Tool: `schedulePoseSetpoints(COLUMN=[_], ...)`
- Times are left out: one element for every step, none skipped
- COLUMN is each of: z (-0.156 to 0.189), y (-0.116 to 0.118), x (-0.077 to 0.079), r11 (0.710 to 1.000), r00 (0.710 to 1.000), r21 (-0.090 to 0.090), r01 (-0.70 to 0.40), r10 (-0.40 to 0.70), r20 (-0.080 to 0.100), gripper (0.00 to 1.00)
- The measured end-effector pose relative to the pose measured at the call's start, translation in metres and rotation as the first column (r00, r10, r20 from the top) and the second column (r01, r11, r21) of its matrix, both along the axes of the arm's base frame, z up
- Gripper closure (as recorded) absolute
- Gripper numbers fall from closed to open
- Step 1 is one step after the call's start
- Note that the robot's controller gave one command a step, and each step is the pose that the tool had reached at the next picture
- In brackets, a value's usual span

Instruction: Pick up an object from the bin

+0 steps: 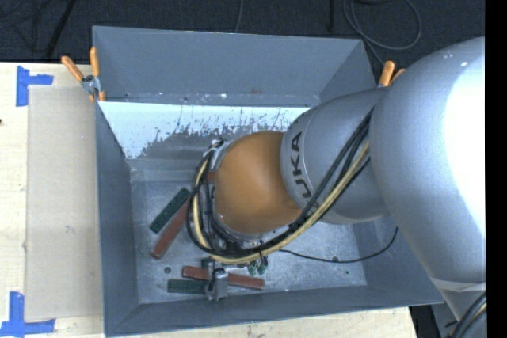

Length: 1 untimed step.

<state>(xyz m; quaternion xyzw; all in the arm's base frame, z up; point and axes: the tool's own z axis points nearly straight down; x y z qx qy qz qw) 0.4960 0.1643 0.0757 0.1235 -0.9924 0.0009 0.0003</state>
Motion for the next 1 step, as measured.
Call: schedulePoseSetpoints(z=[-0.0027], y=[-0.0224], x=[-0.0192], r11=[0.998], r00=[0.997], r21=[0.010], r01=[0.069], r10=[-0.070], r20=[0.020], gripper=[0.00])
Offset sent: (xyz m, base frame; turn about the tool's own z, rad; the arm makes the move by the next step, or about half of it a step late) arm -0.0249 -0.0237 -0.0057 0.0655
